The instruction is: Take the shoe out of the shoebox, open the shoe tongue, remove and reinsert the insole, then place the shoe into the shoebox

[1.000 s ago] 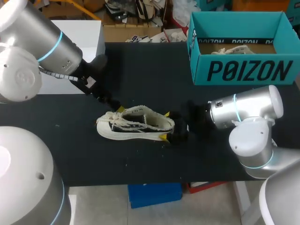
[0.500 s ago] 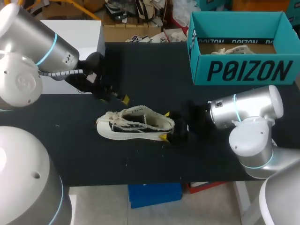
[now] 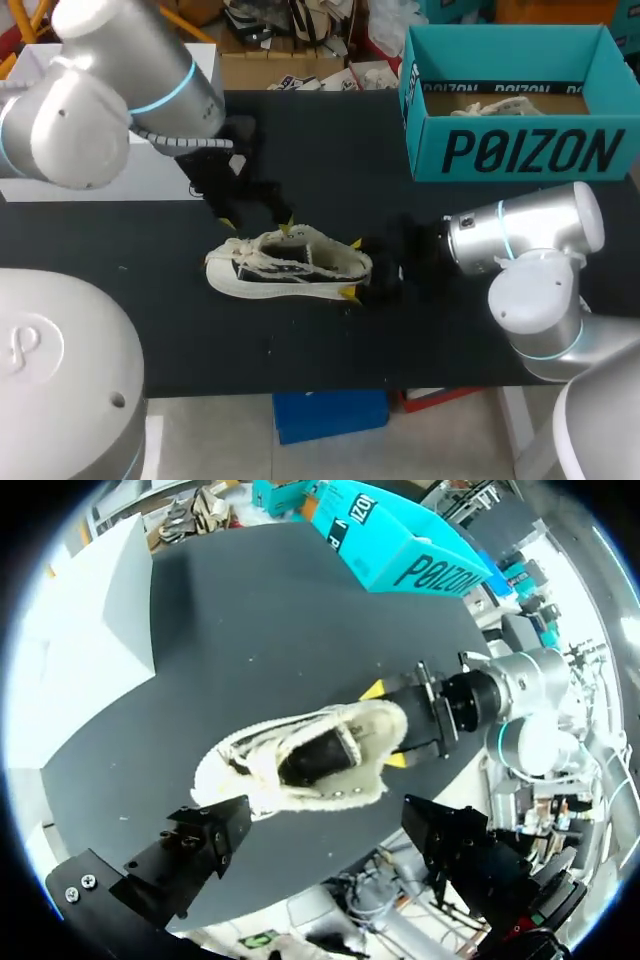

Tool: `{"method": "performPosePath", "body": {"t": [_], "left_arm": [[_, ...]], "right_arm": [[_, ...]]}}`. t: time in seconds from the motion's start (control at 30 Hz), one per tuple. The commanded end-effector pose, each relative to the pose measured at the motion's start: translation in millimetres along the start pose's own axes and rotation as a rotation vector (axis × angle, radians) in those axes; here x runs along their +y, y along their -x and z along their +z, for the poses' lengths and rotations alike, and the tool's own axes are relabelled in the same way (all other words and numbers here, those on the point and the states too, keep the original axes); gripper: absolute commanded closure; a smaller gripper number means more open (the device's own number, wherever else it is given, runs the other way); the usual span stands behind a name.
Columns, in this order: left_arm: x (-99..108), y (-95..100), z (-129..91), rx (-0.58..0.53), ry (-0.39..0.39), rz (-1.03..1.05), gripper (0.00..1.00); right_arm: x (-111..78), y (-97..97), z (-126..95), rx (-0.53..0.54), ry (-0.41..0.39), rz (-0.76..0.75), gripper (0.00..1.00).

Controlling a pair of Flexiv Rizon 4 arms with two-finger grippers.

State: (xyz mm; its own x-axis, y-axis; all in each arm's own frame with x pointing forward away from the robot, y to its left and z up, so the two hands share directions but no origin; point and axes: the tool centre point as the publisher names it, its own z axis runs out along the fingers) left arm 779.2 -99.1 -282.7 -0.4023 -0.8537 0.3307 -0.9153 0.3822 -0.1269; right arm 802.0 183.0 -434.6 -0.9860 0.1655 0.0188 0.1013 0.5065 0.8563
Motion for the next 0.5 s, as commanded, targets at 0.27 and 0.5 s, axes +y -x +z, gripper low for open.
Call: {"method": "performPosePath", "body": {"t": [0.27,0.5], "left_arm": [[-10,-9.5,7,-0.202,0.113,-0.001,0.00],[-19,-15.4,27,-0.326,0.092,-0.024,0.00]], "right_arm": [[-2.3,0.6,3,-0.001,-0.001,0.000,1.00],[-2.3,0.6,3,-0.001,-0.001,0.000,1.00]]}}
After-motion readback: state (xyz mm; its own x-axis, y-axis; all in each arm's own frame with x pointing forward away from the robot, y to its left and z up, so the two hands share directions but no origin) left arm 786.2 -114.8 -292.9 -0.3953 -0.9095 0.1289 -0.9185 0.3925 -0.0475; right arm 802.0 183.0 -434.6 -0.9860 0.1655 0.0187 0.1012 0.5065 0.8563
